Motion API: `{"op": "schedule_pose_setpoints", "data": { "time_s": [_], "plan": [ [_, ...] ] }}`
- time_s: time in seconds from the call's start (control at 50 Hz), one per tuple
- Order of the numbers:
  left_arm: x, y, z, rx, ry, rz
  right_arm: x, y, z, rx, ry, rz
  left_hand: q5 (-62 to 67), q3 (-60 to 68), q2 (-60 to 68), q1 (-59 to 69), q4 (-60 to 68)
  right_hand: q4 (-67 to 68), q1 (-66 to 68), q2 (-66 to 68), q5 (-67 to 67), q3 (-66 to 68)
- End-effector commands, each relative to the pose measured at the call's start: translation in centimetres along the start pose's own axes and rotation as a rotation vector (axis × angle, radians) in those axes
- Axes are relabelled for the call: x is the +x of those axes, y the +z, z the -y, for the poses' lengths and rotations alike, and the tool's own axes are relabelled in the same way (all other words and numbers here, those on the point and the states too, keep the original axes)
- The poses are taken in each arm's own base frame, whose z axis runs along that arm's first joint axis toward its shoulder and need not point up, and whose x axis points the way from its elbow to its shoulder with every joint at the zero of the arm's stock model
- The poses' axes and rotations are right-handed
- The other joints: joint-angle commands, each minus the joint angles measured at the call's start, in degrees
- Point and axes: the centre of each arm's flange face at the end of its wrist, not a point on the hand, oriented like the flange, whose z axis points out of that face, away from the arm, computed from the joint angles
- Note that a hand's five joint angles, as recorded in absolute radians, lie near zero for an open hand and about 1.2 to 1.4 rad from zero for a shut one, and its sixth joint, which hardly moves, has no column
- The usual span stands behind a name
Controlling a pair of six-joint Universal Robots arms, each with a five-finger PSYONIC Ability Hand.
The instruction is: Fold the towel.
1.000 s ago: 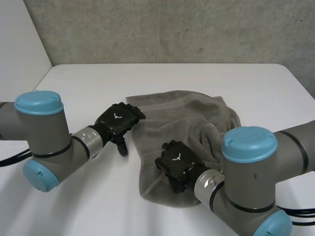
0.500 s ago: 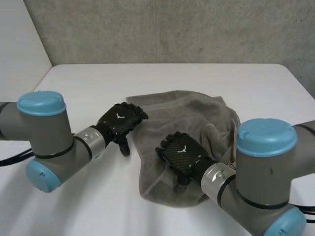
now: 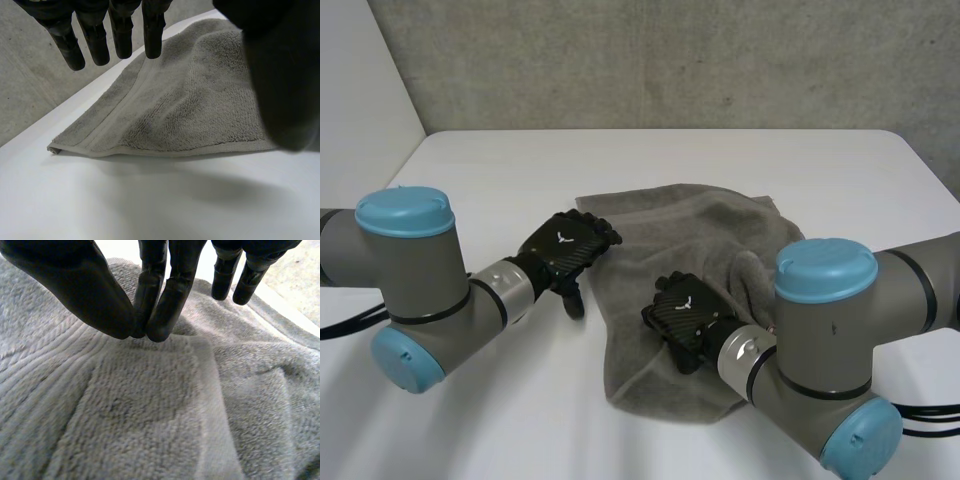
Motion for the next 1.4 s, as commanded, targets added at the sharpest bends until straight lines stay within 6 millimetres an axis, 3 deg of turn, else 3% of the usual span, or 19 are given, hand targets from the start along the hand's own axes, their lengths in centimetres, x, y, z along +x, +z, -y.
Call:
{"op": "schedule_pose_setpoints", "data": {
  "time_s": [0.02, 0.08, 0.18, 0.2, 0.22, 0.26, 0.3, 0.56, 0.7, 0.82, 0.86, 0.92, 1.04, 1.08, 1.14, 1.22, 1.28, 1.34, 1.4],
  "plan": [
    [0.0, 0.0, 0.0, 0.0, 0.0, 0.001, 1.4, -0.9, 2.4, 0.062, -0.009, -0.037, -2.8, -2.2, -3.3, -4.3, -2.7, 1.7, 5.6, 4.8, 4.4, 0.9],
    [-0.1, 0.0, 0.0, 0.0, 0.0, 0.002, 2.0, -1.8, 4.0, 0.105, -0.02, -0.062, -2.8, -2.2, -3.3, -4.3, -2.7, 1.7, 5.6, 4.8, 4.4, 0.9],
    [0.0, 0.0, 0.1, 0.002, 0.001, 0.001, 2.6, -2.2, 3.9, 0.099, -0.009, -0.077, -2.8, -2.2, -3.3, -4.3, -2.7, 1.7, 5.6, 4.8, 4.4, 0.9],
    [0.0, 0.0, 0.1, 0.002, 0.002, 0.0, 2.3, -2.2, 3.7, 0.091, -0.011, -0.069, -2.8, -2.2, -3.3, -4.3, -2.7, 1.7, -15.5, -16.2, -16.7, 0.9],
    [0.1, 0.0, 0.1, 0.001, 0.001, -0.002, 1.8, -2.3, 3.3, 0.077, -0.011, -0.056, -2.8, -2.2, -3.3, -4.3, -2.7, 1.7, -46.8, -47.6, -48.1, 0.9],
    [0.3, -0.1, 0.1, 0.001, 0.002, -0.005, 1.4, -2.3, 2.9, 0.065, -0.01, -0.047, -2.8, -2.2, -3.3, -4.3, -2.7, 1.7, -55.0, -55.7, -56.2, 0.9],
    [0.3, -0.1, 0.1, 0.001, 0.002, -0.005, 1.2, -2.4, 2.5, 0.054, -0.007, -0.038, -2.8, -2.2, -3.3, -4.3, -2.7, 1.7, -55.0, -55.8, -56.3, 0.9],
    [0.6, -0.1, 0.1, 0.001, 0.004, -0.013, -0.1, -0.5, -0.2, -0.021, 0.002, 0.005, -2.8, -2.2, -3.3, -4.3, -2.7, 1.7, -52.2, -53.0, -53.4, 0.9],
    [0.5, -0.1, 0.1, -0.001, 0.003, -0.012, -0.1, 0.0, -0.6, -0.031, -0.015, 0.009, -2.8, -2.2, -3.3, -4.3, -2.7, 1.7, -47.0, -47.7, -48.2, 0.9],
    [0.5, -0.1, 0.0, -0.001, 0.002, -0.011, 0.0, 0.2, -0.7, -0.031, -0.019, 0.008, -2.8, -2.2, -3.3, -4.3, -2.7, 1.7, -29.5, -30.3, -30.7, 0.9],
    [0.4, -0.1, 0.0, -0.001, 0.002, -0.009, 0.1, 0.3, -0.6, -0.028, -0.017, 0.007, -2.8, -2.2, -3.3, -4.3, -2.7, 1.7, -9.4, -10.2, -10.6, 0.9],
    [0.4, -0.1, 0.0, -0.001, 0.0, -0.009, 0.3, 0.3, -0.5, -0.023, -0.017, 0.006, -2.8, -2.2, -3.3, -4.3, -2.7, 1.7, 2.8, 2.0, 1.6, 0.9],
    [0.4, 0.0, 0.0, 0.0, 0.001, -0.009, 1.5, -0.2, 1.2, 0.026, -0.014, -0.026, -2.8, -2.2, -3.3, -4.3, -2.7, 1.7, 5.6, 4.8, 4.4, 0.9],
    [0.2, 0.0, 0.2, 0.005, 0.002, -0.004, 3.9, -1.8, 3.6, 0.094, -0.018, -0.099, -2.8, -2.2, -3.3, -4.3, -2.7, 1.7, 5.6, 4.8, 4.4, 0.9],
    [0.1, 0.0, 0.2, 0.005, 0.004, -0.002, 5.4, -3.1, 5.0, 0.138, -0.021, -0.147, -2.8, -2.2, -3.3, -4.3, -2.7, 1.7, 5.6, 4.8, 4.4, 0.9],
    [0.2, 0.1, 0.2, 0.008, 0.004, -0.004, 6.2, -3.8, 5.5, 0.159, -0.019, -0.156, -2.8, -2.2, -3.3, -4.3, -2.7, 1.7, 5.6, 4.8, 4.4, 0.9],
    [0.4, 0.3, 0.3, 0.024, 0.012, -0.004, 8.6, -5.0, 5.4, 0.165, 0.004, -0.204, -2.8, -2.2, -3.3, -4.3, -2.7, 1.7, 5.6, 4.8, 4.4, 0.9],
    [0.4, 0.6, 0.4, 0.048, 0.023, 0.003, 9.7, -6.0, 5.5, 0.171, 0.014, -0.237, -2.8, -2.2, -3.3, -4.3, -2.7, 1.7, 5.6, 4.8, 4.4, 0.9],
    [0.6, 0.9, 0.8, 0.089, 0.029, 0.009, 9.8, -7.0, 5.9, 0.189, 0.006, -0.249, -2.8, -2.2, -3.3, -4.3, -2.7, 1.7, 5.6, 4.8, 4.4, 0.9]
  ]
}}
